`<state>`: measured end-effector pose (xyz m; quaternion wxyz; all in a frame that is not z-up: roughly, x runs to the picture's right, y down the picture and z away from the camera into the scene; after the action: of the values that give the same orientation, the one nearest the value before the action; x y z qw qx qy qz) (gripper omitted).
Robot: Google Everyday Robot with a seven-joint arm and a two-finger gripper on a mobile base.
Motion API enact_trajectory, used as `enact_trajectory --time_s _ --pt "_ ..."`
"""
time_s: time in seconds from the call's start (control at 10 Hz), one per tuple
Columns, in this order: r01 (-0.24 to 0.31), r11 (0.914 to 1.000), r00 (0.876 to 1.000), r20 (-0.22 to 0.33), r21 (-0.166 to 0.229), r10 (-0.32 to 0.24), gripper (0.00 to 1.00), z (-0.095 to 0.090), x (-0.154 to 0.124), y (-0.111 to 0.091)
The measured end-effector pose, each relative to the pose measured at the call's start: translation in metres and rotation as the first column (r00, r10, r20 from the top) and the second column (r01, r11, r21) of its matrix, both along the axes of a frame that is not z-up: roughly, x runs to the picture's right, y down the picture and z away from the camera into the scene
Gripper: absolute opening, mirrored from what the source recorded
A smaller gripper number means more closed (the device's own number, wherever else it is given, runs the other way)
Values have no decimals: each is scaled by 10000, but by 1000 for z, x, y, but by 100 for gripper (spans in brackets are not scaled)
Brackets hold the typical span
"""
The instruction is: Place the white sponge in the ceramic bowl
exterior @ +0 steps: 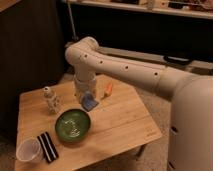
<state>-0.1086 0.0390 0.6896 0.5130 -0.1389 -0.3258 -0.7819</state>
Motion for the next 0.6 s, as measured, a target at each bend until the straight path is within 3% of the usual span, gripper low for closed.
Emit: enact_trajectory --time_s 0.2,0.6 --pt "-132 9999 9982 584 -94 137 3 -4 -9 4" --pt "-61 9997 9931 1167 -249 89 3 -9 -28 19"
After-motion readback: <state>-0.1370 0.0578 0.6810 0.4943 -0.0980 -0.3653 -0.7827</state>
